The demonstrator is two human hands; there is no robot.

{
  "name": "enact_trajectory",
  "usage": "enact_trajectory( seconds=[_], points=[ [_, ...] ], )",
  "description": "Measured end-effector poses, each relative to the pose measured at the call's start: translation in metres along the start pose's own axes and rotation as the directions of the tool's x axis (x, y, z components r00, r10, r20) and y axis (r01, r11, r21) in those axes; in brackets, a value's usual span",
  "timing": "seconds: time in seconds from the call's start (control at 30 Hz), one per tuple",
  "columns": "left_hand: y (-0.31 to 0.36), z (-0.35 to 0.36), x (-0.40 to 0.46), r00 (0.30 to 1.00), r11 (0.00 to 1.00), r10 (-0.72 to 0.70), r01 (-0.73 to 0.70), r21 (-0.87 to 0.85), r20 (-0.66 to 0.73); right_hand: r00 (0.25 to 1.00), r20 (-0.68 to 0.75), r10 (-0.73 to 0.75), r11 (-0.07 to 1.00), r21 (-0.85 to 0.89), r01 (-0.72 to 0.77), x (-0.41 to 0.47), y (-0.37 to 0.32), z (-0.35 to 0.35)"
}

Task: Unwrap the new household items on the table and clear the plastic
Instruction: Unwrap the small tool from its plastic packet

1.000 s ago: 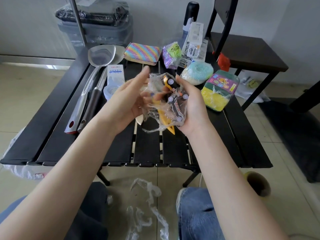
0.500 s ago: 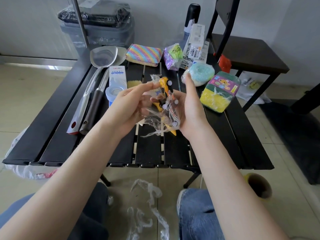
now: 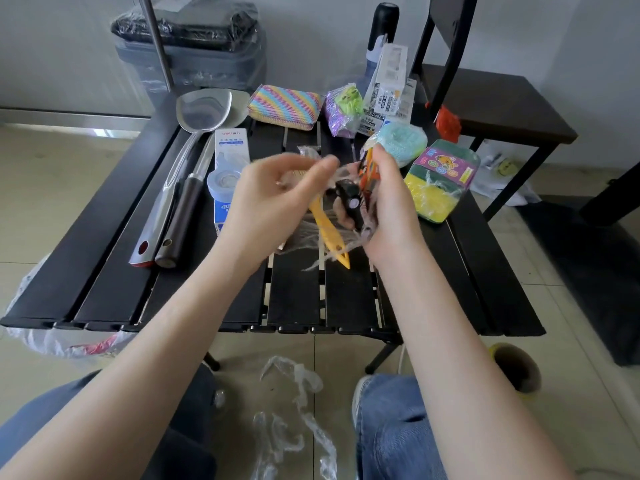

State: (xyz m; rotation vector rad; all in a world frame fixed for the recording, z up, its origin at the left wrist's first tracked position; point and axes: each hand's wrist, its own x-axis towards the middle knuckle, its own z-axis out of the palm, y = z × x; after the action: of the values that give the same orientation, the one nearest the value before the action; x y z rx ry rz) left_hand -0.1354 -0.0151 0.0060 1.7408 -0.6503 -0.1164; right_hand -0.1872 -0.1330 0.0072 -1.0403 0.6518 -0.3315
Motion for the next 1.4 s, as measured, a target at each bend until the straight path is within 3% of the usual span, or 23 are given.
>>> enact_trajectory(
  seconds=[0.07,0.17,0.23,0.3,0.37,0.47,0.5,0.57,0.7,0.83,0.9,0.97,1.03,1.07,1.1,1.13,1.2,1.27,1.4],
  points=[
    [-0.004,0.001,-0.001,0.999,0.997,0.017,-0.020,0.078,0.036,0.998,-0.001,0.063,0.998,-0.005,-0.063,0.000,-0.002,-0.003],
    [-0.009,-0.001,0.002,0.995,0.997,-0.058,0.062,0.051,-0.075,0.981,0.120,0.153,0.988,-0.039,-0.149,-0.001,0.004,-0.001],
    [-0.010,-0.001,0.004,0.977,0.978,-0.193,0.183,-0.102,-0.094,0.976,0.150,0.159,0.986,-0.081,-0.149,0.000,0.008,0.002],
    [-0.008,-0.001,0.007,0.936,0.897,-0.351,0.328,-0.296,-0.027,0.983,0.134,0.122,0.989,-0.095,-0.110,0.002,0.008,0.005],
    [-0.007,-0.004,0.010,0.875,0.725,-0.466,0.464,-0.509,0.135,0.995,0.086,0.040,0.998,-0.052,-0.036,0.001,0.008,0.005],
    [-0.008,-0.007,0.013,0.768,0.316,-0.484,0.601,-0.734,0.420,0.995,-0.004,-0.097,0.994,0.047,0.097,0.004,0.010,0.002],
    [-0.010,-0.007,0.013,0.748,0.228,-0.480,0.611,-0.758,0.459,0.993,-0.009,-0.120,0.990,0.068,0.121,0.005,0.011,0.000],
    [-0.014,-0.006,0.014,0.727,0.145,-0.455,0.630,-0.763,0.513,0.986,-0.014,-0.166,0.984,0.059,0.166,0.006,0.011,-0.002],
    [-0.009,-0.004,0.007,0.759,0.353,-0.385,0.646,-0.677,0.525,0.965,-0.006,-0.264,0.964,0.032,0.264,0.005,0.012,-0.002],
    [-0.006,-0.003,0.004,0.770,0.298,-0.315,0.635,-0.713,0.554,0.976,-0.017,-0.215,0.936,0.283,0.211,0.009,0.008,-0.002],
    [-0.009,-0.004,0.005,0.789,0.252,-0.314,0.606,-0.754,0.529,0.987,-0.074,-0.141,0.865,0.476,0.160,0.013,0.005,-0.008],
    [-0.014,-0.005,0.007,0.802,0.270,-0.342,0.583,-0.767,0.489,0.980,-0.138,-0.145,0.817,0.541,0.197,0.016,0.002,-0.015],
    [-0.019,-0.007,0.010,0.799,0.266,-0.360,0.582,-0.768,0.481,0.941,-0.161,-0.299,0.862,0.378,0.339,0.015,-0.003,-0.019],
    [-0.021,-0.008,0.011,0.796,0.256,-0.363,0.585,-0.769,0.485,0.889,-0.120,-0.442,0.871,0.182,0.457,0.011,-0.006,-0.019],
    [-0.022,-0.008,0.012,0.792,0.252,-0.369,0.589,-0.768,0.486,0.811,-0.024,-0.585,0.811,-0.055,0.583,0.007,-0.008,-0.017],
    [-0.021,-0.008,0.013,0.787,0.235,-0.365,0.595,-0.769,0.497,0.722,0.122,-0.681,0.682,-0.254,0.686,0.003,-0.008,-0.014],
    [-0.020,-0.007,0.014,0.776,0.167,-0.362,0.599,-0.783,0.517,0.587,0.417,-0.693,0.421,-0.428,0.800,-0.003,0.000,-0.008],
    [-0.019,-0.006,0.015,0.771,0.129,-0.367,0.596,-0.793,0.520,0.518,0.569,-0.639,0.247,-0.486,0.839,-0.005,0.009,-0.004],
    [-0.023,-0.007,0.017,0.793,0.137,-0.361,0.565,-0.814,0.490,0.486,0.657,-0.577,0.146,-0.502,0.853,-0.002,0.014,-0.004]
  ],
)
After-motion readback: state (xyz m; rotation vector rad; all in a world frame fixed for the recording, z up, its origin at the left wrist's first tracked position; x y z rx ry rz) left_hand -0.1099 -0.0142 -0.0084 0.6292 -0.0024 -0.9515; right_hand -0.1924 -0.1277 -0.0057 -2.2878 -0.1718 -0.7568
